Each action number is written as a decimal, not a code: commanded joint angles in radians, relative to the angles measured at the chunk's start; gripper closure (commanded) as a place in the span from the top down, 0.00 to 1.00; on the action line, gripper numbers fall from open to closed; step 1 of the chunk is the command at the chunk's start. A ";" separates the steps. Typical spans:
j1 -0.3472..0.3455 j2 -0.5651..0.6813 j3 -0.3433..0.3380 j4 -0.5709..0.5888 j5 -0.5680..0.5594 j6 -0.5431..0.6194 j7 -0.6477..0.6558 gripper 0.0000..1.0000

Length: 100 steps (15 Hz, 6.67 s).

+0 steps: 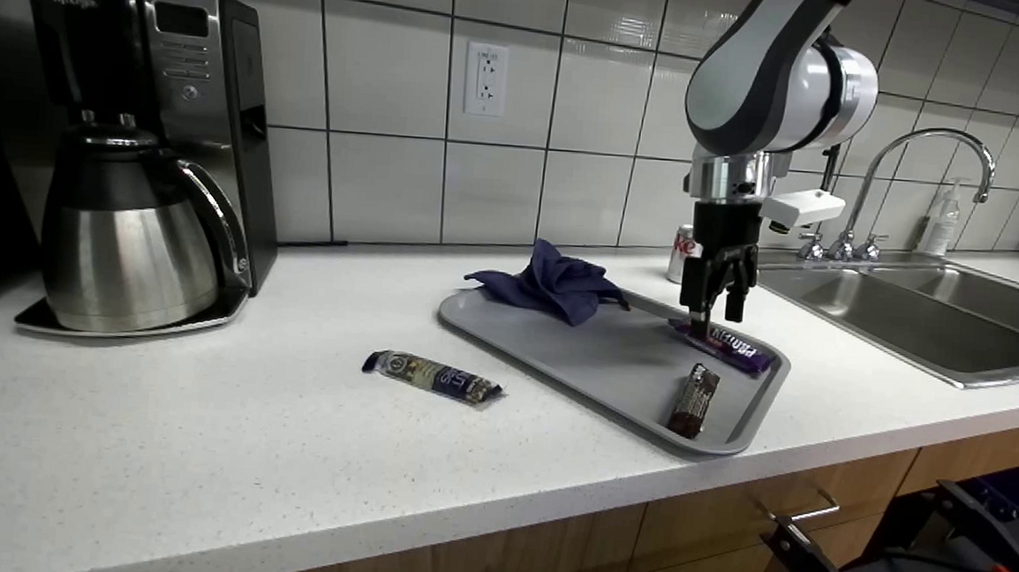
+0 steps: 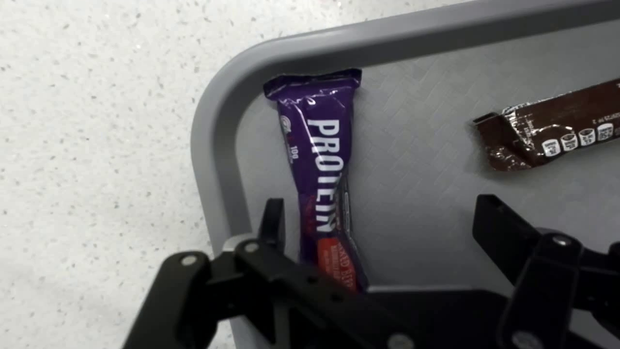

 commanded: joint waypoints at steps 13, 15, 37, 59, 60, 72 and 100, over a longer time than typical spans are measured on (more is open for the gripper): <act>-0.007 0.120 -0.005 0.105 -0.023 0.003 0.119 1.00; -0.009 0.125 -0.003 0.111 -0.022 0.002 0.115 0.72; -0.014 0.043 0.012 0.114 0.004 -0.024 0.098 0.05; -0.120 0.042 -0.091 0.146 -0.021 -0.017 0.089 0.05; -0.124 0.044 -0.097 0.147 -0.022 -0.017 0.091 0.05; -0.145 0.139 -0.113 0.183 -0.016 -0.011 0.099 0.05; -0.099 0.034 -0.086 0.179 -0.011 -0.123 0.156 1.00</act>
